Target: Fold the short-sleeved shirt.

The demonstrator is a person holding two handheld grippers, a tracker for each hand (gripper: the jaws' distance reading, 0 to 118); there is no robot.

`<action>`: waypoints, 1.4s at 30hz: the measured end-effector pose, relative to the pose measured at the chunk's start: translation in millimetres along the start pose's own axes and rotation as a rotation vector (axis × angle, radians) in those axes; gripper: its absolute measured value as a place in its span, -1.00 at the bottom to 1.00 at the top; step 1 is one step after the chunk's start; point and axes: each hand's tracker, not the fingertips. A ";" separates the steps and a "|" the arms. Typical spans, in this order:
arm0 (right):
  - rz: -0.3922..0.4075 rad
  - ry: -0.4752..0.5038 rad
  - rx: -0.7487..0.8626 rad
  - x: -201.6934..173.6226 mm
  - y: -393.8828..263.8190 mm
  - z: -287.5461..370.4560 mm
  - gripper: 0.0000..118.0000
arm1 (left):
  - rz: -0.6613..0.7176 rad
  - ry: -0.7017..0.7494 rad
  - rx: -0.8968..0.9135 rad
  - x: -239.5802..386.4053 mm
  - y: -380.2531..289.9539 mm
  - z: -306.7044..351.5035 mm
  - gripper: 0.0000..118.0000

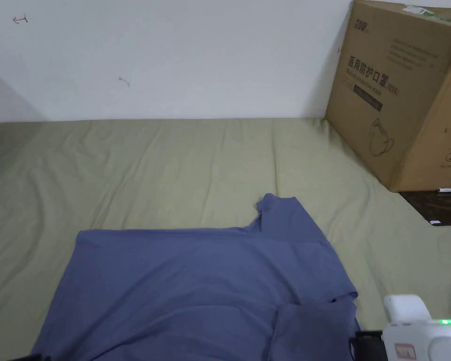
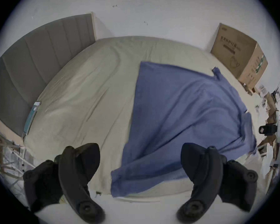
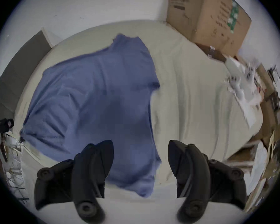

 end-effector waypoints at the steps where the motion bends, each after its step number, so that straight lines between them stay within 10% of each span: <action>1: 0.004 0.008 0.025 -3.5 11.1 0.7 0.23 | 0.000 -0.014 0.013 3.2 6.9 -1.5 0.62; 3: 0.013 0.023 0.044 -13.1 35.6 -3.1 0.14 | -0.012 -0.044 0.035 12.6 20.6 -5.6 0.31; 5: 0.007 0.018 0.077 -23.8 48.4 -10.9 -0.92 | -0.013 -0.074 0.015 23.5 27.7 -15.4 -1.00; 10: 0.141 0.007 0.050 -59.9 79.8 -55.0 -1.00 | -0.056 -0.121 -0.070 34.0 55.6 -63.6 -1.00; 17: 0.014 0.080 0.035 -74.2 132.3 -109.3 -1.00 | 0.012 -0.069 -0.067 31.4 140.4 -142.3 -0.93; 19: 0.018 0.072 0.037 -75.9 142.5 -116.6 -1.00 | 0.027 -0.060 -0.095 27.2 170.5 -170.5 0.06; 21: 0.022 0.077 0.032 -74.3 150.4 -124.7 -1.00 | 0.058 -0.042 -0.119 22.7 197.5 -202.0 0.52; 34: 0.006 0.076 -0.023 -55.7 143.4 -141.1 -1.00 | 0.003 0.065 -0.256 30.4 232.1 -300.9 0.42; 36: -0.019 0.080 -0.025 -50.5 140.5 -142.0 -1.00 | -0.002 0.065 -0.251 29.1 238.5 -294.6 0.21; 39: -0.057 0.081 -0.018 -38.2 145.4 -143.2 -1.00 | -0.016 0.025 -0.203 36.6 240.6 -276.1 -0.90; 42: -0.108 0.102 -0.005 -16.0 163.5 -146.6 -0.67 | -0.034 0.040 -0.206 41.7 240.6 -268.7 -0.95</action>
